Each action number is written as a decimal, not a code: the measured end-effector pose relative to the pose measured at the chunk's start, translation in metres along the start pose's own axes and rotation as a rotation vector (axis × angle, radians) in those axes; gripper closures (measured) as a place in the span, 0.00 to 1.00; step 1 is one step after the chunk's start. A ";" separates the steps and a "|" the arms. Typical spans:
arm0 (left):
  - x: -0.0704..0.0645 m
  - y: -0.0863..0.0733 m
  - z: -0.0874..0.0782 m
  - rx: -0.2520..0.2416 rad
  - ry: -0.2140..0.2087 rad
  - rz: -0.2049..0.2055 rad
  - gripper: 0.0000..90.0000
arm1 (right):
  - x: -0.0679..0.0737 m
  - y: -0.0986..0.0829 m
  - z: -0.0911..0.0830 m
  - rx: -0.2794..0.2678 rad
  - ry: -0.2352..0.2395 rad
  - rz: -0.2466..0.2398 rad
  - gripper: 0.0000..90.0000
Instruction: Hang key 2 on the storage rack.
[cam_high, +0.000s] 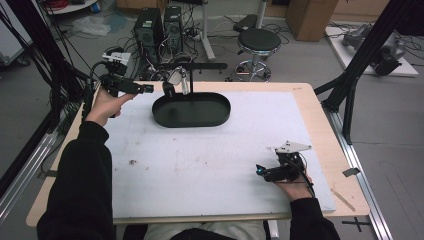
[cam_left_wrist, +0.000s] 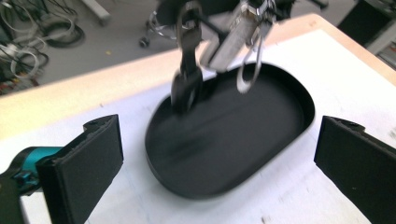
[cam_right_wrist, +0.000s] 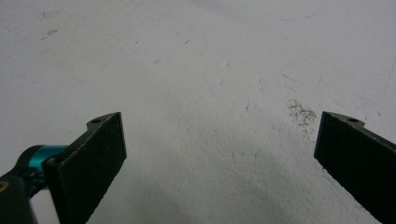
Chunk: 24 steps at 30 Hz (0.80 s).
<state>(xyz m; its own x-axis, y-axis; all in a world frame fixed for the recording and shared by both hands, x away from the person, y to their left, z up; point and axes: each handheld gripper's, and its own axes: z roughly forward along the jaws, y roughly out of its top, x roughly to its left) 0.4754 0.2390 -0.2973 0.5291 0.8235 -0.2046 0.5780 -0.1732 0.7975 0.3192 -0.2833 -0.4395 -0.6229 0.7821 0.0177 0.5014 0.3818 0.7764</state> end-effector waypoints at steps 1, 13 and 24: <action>0.000 -0.003 -0.001 0.005 -0.004 0.003 0.02 | 0.000 0.000 0.000 -0.001 -0.001 0.001 0.02; -0.014 -0.023 -0.029 -0.047 0.011 0.045 0.02 | 0.001 -0.001 -0.001 0.002 -0.006 -0.003 0.02; -0.015 -0.043 -0.055 -0.099 0.006 0.026 0.02 | 0.002 -0.002 -0.004 0.003 -0.014 0.003 0.02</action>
<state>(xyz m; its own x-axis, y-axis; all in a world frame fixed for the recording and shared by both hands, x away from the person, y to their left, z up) 0.4085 0.2634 -0.2975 0.5390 0.8229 -0.1798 0.5000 -0.1408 0.8545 0.3148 -0.2848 -0.4385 -0.6127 0.7903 0.0111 0.5052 0.3808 0.7745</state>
